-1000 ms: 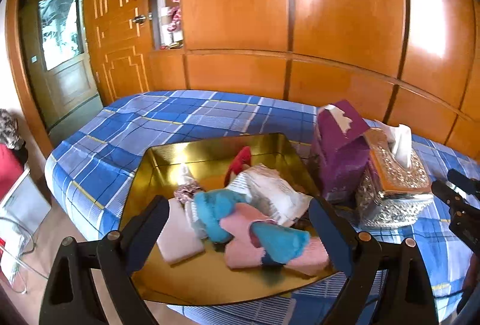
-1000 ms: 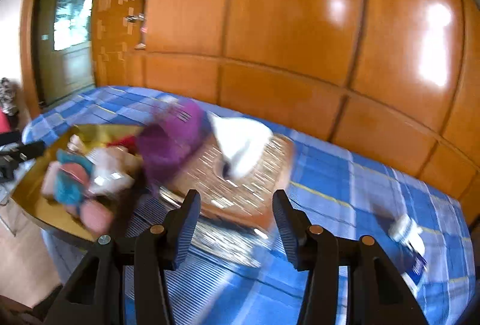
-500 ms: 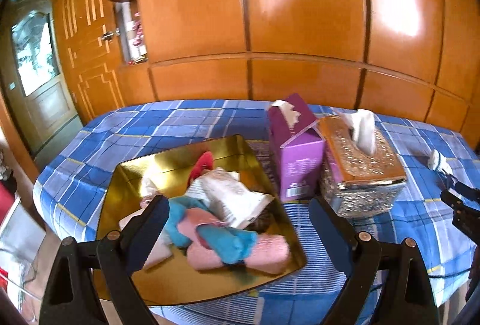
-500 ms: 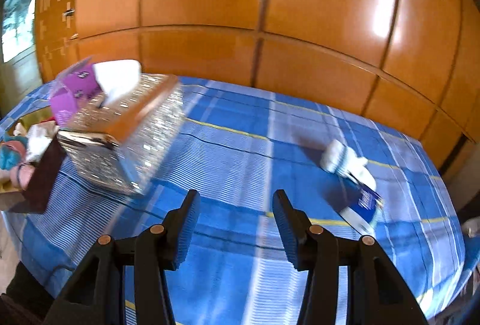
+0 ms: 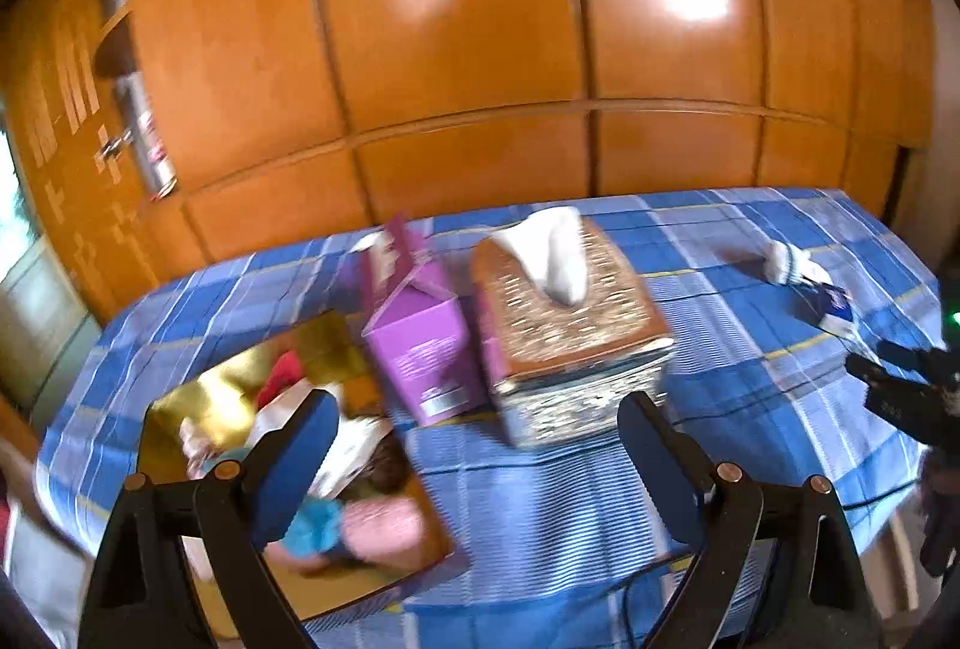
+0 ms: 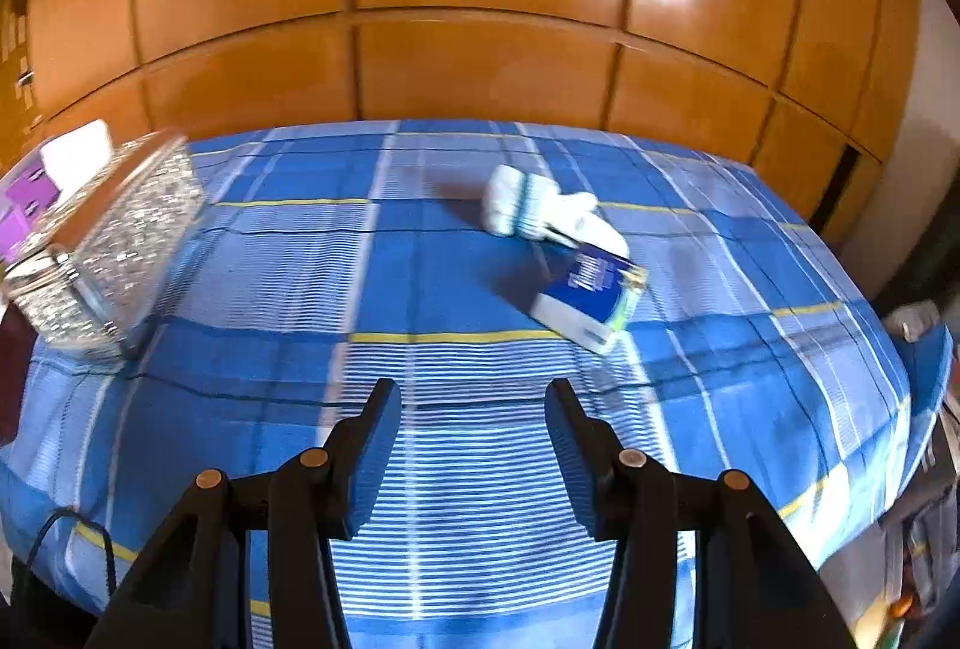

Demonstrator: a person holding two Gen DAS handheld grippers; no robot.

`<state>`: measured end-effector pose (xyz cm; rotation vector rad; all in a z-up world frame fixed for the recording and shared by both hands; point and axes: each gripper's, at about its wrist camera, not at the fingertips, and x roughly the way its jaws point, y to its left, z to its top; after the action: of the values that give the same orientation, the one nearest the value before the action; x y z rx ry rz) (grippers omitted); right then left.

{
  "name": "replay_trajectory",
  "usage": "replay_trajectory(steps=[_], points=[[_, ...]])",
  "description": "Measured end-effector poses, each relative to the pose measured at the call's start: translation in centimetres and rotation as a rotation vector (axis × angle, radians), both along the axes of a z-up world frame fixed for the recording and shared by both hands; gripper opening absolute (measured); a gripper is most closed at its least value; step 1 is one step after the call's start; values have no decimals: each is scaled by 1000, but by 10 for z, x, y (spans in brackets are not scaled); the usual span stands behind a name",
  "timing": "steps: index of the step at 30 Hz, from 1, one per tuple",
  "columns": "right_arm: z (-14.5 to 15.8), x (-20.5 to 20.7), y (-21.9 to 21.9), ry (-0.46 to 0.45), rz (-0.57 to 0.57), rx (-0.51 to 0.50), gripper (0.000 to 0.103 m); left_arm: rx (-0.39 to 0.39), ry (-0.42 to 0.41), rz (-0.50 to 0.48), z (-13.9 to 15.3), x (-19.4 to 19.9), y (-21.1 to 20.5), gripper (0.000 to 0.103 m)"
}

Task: Organize soft objects
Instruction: 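Move both tools across the bed toward the white sock and blue tissue pack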

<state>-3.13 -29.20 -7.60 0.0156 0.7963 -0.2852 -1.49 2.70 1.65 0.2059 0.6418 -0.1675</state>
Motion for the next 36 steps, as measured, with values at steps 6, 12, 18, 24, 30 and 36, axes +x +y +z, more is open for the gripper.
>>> replay_trajectory(steps=[6,12,18,24,30,36], points=[[-3,0,-12,19,-28,15,50,16,-7,-98,4,5,-38,95],[-8,0,-16,36,-39,18,50,29,7,-179,2,11,-66,95],[-10,1,-20,45,-55,22,50,21,30,-233,-2,22,-91,95],[-12,1,-29,51,-79,35,50,32,41,-276,-4,31,-116,95],[-12,-1,-41,47,-114,46,50,34,60,-317,-10,42,-139,95],[-12,-4,-59,45,-174,56,50,39,96,-351,-20,52,-166,95]])
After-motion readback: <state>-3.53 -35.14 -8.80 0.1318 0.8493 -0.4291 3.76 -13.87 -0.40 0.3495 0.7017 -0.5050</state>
